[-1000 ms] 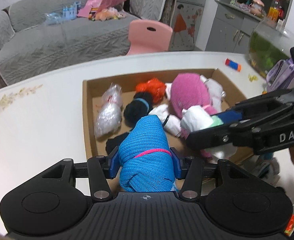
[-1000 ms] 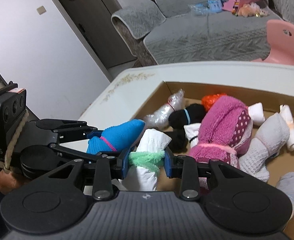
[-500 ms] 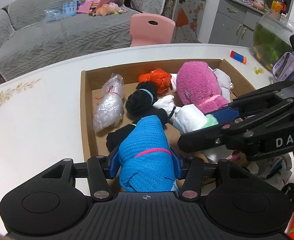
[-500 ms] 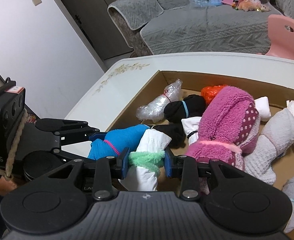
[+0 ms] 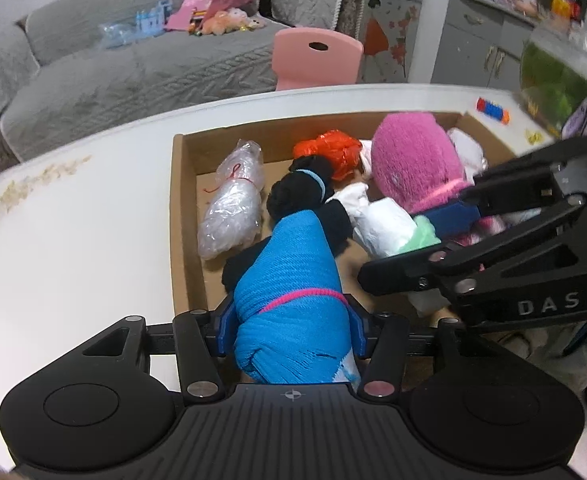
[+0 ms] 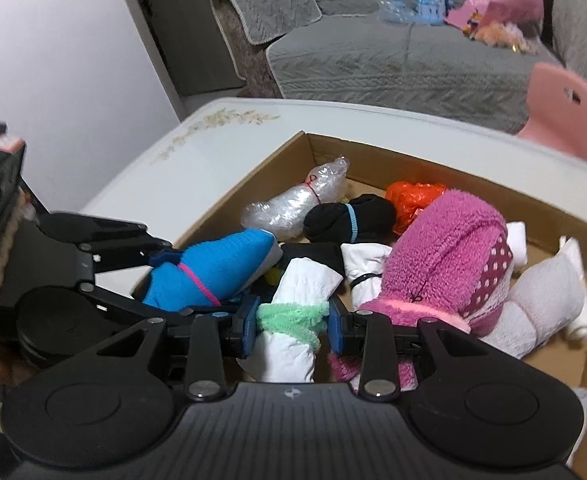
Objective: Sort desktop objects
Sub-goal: 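Carry both held socks down into the cardboard box, then open both tools to release the blue and green-banded socks in the box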
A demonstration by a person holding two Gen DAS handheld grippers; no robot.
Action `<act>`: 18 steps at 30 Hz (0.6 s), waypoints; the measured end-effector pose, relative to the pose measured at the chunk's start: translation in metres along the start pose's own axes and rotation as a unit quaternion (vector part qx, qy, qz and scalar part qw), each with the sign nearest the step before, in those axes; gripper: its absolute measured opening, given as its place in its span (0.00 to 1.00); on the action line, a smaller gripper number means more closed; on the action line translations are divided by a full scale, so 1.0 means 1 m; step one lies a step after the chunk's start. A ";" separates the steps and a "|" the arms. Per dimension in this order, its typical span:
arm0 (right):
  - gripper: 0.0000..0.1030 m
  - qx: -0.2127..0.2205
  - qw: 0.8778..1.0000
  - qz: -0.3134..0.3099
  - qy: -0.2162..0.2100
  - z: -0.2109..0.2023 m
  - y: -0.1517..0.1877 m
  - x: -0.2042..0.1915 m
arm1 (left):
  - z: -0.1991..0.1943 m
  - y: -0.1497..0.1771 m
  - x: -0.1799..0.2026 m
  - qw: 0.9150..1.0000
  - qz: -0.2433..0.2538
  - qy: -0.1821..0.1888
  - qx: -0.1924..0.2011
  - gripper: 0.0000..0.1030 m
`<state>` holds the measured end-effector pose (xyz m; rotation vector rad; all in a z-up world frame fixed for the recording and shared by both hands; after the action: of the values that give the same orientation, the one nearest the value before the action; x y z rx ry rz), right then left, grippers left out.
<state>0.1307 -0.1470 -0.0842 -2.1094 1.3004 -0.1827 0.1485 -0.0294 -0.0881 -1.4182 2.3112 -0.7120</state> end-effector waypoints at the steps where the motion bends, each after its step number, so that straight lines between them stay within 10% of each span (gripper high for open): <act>1: 0.31 -0.001 1.000 -0.011 0.011 0.001 0.001 -0.002 | 0.001 0.001 0.003 1.000 0.008 -0.007 0.001 0.58; 11: 0.30 -0.008 0.996 -0.059 0.067 0.003 0.010 -0.005 | 0.011 0.005 0.019 0.999 0.023 -0.030 -0.007 0.59; 18: 0.37 0.016 0.997 -0.051 0.056 -0.009 0.007 -0.008 | -0.012 0.004 0.018 0.998 0.024 -0.046 0.019 0.89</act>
<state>0.1175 -0.1462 -0.0794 -2.1656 1.2463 -0.3679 0.1315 -0.0414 -0.0813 -1.3463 2.2425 -0.6588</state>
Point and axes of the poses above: each gripper's, at about its wrist camera, not at the fingertips, and z roughly the way its jaws point, x to its right, y to its underside, the point moved 2 cm from there along z, roughly the way its jaws point, and after that the axes turned 4 degrees about -x, right-handed, at the moved point
